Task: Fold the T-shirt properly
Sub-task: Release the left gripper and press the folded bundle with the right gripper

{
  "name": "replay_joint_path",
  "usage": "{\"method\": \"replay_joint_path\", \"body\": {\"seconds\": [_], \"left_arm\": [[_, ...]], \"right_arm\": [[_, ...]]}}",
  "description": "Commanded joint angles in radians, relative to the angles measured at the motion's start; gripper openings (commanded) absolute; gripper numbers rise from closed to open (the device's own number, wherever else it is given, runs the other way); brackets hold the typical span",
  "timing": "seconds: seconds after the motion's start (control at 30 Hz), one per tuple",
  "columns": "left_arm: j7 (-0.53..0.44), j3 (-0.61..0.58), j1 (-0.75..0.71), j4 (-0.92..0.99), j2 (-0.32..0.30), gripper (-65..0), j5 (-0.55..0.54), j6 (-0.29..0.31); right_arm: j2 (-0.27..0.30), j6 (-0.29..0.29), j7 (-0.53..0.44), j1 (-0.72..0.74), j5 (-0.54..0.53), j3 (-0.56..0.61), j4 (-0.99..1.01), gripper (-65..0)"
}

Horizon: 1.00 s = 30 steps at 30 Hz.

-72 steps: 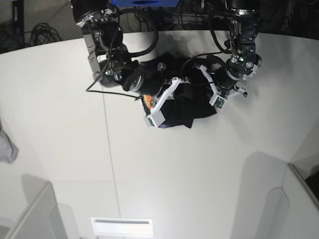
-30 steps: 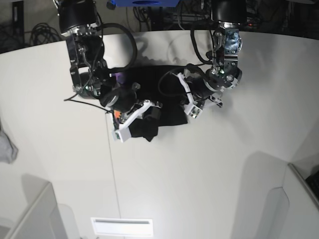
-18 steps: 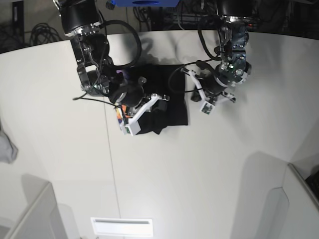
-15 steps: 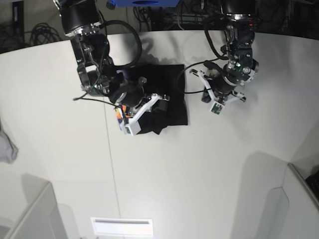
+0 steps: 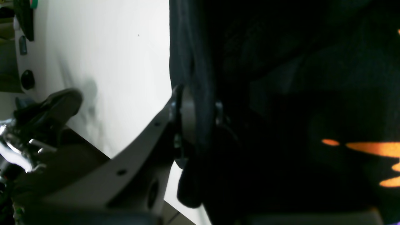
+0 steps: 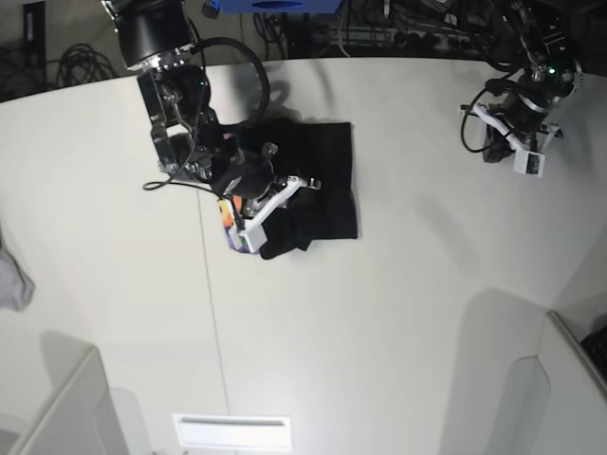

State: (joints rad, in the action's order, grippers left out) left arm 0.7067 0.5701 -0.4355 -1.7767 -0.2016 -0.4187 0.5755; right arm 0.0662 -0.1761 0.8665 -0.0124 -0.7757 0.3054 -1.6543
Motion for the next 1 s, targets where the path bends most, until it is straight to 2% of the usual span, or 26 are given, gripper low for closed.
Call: {"method": "replay_joint_path", "body": {"seconds": [0.0, 0.13, 0.27, 0.33, 0.4, 0.5, 0.6, 0.97], "left_arm": [[-0.019, 0.021, -0.010, -0.018, -0.023, -65.0, -0.030, 0.005], [-0.019, 0.080, -0.049, -0.016, -0.037, -65.0, -0.055, 0.005], [-0.019, 0.104, -0.053, -0.015, -0.037, -65.0, -0.055, 0.005], [-0.019, 0.104, -0.053, -0.015, -0.034, -65.0, -0.055, 0.005], [-0.019, 0.101, -0.053, -0.015, -0.032, -65.0, -0.055, 0.005], [-0.019, 0.098, -0.052, -0.015, -0.032, -65.0, -0.055, 0.005], [-0.019, 0.100, -0.049, -0.015, -0.032, -65.0, -0.055, 0.005], [-0.019, 0.104, -0.049, -0.015, -0.032, -65.0, -0.055, 0.005]], "right_arm": [[-0.003, 0.008, -0.028, 0.015, -0.012, -0.002, -0.022, -56.4], [-0.012, 0.008, -0.034, 0.013, -0.012, -0.001, -0.022, -49.4], [-0.032, 0.008, -0.033, 0.013, -0.012, -0.001, -0.022, -36.8], [-0.036, 0.008, -0.039, 0.013, -0.012, 0.019, -0.022, -32.7], [-0.035, 0.005, -0.040, 0.018, -0.011, 0.038, -0.024, -32.3], [-0.035, -0.063, -0.042, 0.029, -0.011, 0.071, -0.024, -31.7], [-0.033, -0.098, -0.042, 0.052, -0.011, 0.120, -0.020, -31.5], [-0.036, -0.099, -0.042, 0.110, -0.011, 0.222, -0.005, -32.1]]}}
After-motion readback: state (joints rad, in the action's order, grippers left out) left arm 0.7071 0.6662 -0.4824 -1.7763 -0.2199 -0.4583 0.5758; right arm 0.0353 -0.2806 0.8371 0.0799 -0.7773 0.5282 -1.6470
